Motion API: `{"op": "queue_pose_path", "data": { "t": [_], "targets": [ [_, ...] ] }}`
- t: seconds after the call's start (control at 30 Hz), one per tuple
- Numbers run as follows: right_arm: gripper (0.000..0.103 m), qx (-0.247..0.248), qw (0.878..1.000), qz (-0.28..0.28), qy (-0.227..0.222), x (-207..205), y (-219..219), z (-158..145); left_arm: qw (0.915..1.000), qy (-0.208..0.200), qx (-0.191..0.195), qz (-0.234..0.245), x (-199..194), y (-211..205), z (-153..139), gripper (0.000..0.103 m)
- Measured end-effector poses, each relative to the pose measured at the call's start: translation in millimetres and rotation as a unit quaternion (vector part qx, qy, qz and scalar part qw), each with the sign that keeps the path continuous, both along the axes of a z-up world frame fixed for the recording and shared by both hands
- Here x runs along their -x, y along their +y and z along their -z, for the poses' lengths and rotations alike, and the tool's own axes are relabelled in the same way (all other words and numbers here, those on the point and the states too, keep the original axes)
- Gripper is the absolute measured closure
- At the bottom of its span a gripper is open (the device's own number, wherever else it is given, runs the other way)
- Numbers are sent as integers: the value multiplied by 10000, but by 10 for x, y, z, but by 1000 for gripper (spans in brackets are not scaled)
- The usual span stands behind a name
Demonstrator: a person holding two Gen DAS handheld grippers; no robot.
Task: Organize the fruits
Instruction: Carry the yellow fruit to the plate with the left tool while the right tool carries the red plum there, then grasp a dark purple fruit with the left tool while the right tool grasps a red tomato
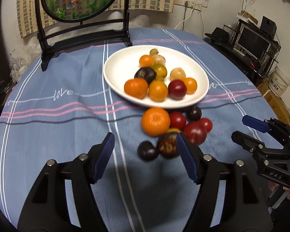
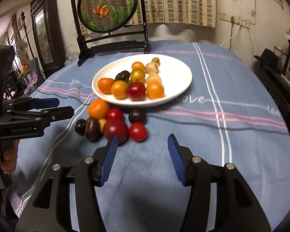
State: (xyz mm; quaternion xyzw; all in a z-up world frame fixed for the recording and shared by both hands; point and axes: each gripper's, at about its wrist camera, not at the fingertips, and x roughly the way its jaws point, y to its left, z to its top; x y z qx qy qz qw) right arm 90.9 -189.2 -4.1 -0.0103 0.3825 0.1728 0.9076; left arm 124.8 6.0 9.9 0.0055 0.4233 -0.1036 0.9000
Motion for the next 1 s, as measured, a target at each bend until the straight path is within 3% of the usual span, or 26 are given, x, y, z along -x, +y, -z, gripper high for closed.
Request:
{"op": "queue_pose_path", "data": {
  "t": [0.6, 0.87, 0.9, 0.93, 0.97, 1.0],
  "targets": [
    [47, 46, 9998, -97, 195, 142, 37, 162, 9991, 348, -238, 84, 67, -21, 379, 35],
    [46, 59, 9997, -103, 201, 147, 31, 174, 9979, 518, -300, 247, -118, -106, 532, 39],
    [46, 61, 9997, -100, 201, 146, 32, 174, 9978, 468, -342, 325, -118, -131, 535, 45],
    [46, 72, 9997, -95, 205, 142, 29, 175, 9975, 417, -381, 428, -107, -158, 536, 63],
    [47, 85, 9997, -89, 213, 137, 27, 178, 9969, 305, -466, 548, -85, -199, 526, 72],
    [47, 94, 9997, -86, 218, 129, 23, 179, 9967, 247, -548, 538, -78, -221, 516, 72]
  ]
}}
